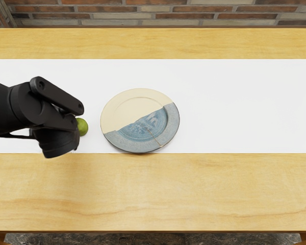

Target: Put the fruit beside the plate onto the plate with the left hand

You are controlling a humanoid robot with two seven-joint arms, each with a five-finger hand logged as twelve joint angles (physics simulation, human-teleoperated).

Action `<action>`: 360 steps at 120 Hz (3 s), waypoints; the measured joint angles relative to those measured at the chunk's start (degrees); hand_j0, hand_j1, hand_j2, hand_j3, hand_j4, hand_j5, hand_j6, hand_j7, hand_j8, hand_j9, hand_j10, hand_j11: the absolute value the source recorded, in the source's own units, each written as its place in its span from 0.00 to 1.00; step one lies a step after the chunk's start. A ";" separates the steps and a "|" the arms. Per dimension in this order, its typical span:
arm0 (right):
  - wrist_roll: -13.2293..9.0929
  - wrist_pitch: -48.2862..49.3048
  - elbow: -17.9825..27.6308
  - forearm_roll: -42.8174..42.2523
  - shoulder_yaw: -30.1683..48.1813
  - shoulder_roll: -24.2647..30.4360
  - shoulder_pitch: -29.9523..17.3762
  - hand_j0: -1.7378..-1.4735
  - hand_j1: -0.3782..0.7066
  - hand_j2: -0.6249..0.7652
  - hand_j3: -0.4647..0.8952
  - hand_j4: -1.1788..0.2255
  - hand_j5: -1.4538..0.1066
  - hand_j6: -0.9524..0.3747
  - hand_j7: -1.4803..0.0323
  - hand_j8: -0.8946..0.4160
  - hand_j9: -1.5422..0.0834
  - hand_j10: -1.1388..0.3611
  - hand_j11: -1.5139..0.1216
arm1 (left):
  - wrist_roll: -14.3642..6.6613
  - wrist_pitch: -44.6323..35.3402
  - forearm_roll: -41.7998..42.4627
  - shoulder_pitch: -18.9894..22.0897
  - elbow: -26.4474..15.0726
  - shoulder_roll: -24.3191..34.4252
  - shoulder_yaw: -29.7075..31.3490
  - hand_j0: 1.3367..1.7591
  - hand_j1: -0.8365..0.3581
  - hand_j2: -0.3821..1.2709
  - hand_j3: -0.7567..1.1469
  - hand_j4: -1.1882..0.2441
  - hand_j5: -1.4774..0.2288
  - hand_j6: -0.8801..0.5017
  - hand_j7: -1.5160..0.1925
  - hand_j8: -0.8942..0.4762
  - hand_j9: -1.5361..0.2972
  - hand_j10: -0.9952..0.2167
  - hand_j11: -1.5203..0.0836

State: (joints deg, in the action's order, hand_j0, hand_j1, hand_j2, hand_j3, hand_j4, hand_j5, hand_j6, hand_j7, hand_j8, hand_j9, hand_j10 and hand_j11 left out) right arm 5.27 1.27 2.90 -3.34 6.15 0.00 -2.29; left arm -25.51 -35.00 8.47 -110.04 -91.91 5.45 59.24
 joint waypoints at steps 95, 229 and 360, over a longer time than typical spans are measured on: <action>0.00 0.00 0.00 0.00 0.00 0.00 0.00 0.30 0.07 0.44 0.34 0.81 0.90 0.69 0.95 0.65 0.92 0.73 0.90 | 0.02 0.00 -0.09 6.99 11.80 -5.43 -0.35 0.76 0.74 0.26 0.40 0.66 0.68 0.46 0.70 0.47 0.66 0.62 0.75; 0.00 -0.02 0.00 0.00 0.00 0.00 0.00 0.30 0.07 0.44 0.34 0.81 0.90 0.69 0.95 0.65 0.92 0.73 0.90 | 0.30 0.10 -0.31 10.70 14.28 -5.46 -0.47 0.75 0.51 0.24 0.40 0.46 0.48 0.31 0.44 0.26 0.46 0.39 0.51; 0.00 -0.01 0.00 -0.01 0.00 0.00 0.00 0.30 0.07 0.44 0.34 0.81 0.90 0.69 0.95 0.65 0.92 0.73 0.90 | -2.77 0.12 1.48 -6.33 4.72 -3.70 -1.76 0.75 0.43 0.35 0.40 0.36 0.31 0.28 0.34 0.39 0.33 0.39 0.37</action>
State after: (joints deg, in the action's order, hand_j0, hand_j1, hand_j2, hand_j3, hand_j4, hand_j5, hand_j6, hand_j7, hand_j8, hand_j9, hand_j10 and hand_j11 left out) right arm 5.27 1.26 2.90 -3.35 6.15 0.00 -2.29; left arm -28.29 -34.87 9.95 -116.38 -87.19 1.75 57.47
